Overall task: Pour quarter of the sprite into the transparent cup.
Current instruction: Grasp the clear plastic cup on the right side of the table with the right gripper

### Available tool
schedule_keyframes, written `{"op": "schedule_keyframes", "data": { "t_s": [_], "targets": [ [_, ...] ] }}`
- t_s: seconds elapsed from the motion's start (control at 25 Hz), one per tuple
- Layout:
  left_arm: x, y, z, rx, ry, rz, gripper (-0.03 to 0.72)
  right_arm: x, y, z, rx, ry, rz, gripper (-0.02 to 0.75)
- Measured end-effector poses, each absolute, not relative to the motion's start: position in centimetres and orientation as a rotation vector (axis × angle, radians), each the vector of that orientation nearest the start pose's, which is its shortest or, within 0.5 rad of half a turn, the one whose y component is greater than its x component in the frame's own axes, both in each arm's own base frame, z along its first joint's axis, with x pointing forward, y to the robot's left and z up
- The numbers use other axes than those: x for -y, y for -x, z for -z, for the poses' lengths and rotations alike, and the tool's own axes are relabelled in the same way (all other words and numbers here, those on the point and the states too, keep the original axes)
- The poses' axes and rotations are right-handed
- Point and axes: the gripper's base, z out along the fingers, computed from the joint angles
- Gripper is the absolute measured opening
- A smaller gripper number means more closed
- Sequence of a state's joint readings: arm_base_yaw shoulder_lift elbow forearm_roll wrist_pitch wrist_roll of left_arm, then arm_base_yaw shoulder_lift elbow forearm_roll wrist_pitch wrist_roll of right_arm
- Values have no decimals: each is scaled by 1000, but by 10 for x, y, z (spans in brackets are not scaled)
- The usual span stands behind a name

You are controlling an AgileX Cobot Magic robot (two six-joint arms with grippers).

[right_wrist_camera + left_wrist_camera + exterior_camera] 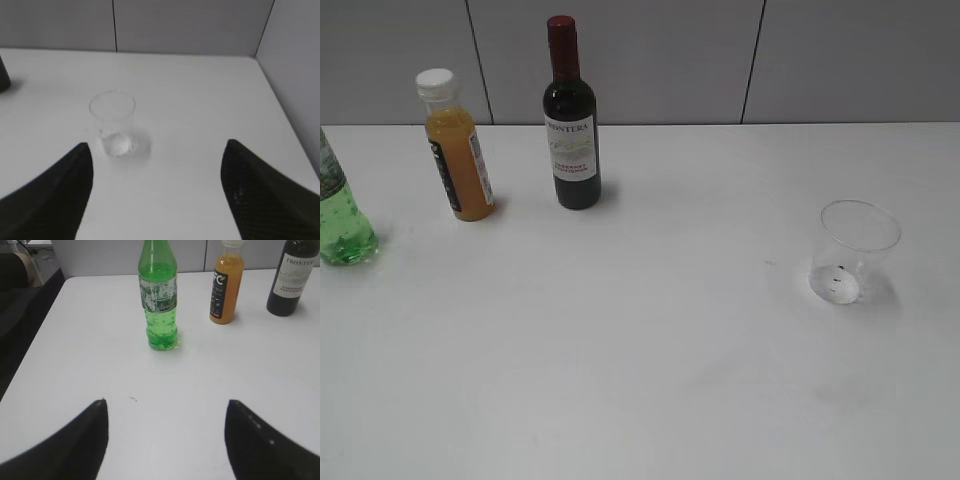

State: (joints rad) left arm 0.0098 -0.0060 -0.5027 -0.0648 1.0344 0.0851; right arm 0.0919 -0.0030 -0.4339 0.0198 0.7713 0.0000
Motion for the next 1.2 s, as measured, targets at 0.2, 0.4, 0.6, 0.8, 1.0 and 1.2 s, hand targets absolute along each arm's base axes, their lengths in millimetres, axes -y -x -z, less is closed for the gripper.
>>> {"op": "schedule_keyframes", "data": {
  "t_s": [0.2, 0.4, 0.6, 0.8, 1.0, 1.2],
  "targets": [
    [5, 5, -280, -2006, -78, 16, 553, -3, -20, -289, -1649, 94, -69, 615],
    [5, 5, -280, -2006, -78, 16, 553, -3, -27, -286, -1567, 92, -65, 601],
    [5, 5, -280, -2006, -78, 16, 553, -4, -33, -280, -1510, 92, -60, 595],
    [5, 5, -280, -2006, -78, 16, 553, -4, -43, -276, -1497, 114, -34, 594],
    [5, 5, -280, -2006, -78, 16, 553, -6, -68, -278, -1527, 116, -28, 594],
    [5, 5, -280, -2006, -78, 16, 553, -9, -99, -279, -1527, 116, -23, 594]
  ]
}}
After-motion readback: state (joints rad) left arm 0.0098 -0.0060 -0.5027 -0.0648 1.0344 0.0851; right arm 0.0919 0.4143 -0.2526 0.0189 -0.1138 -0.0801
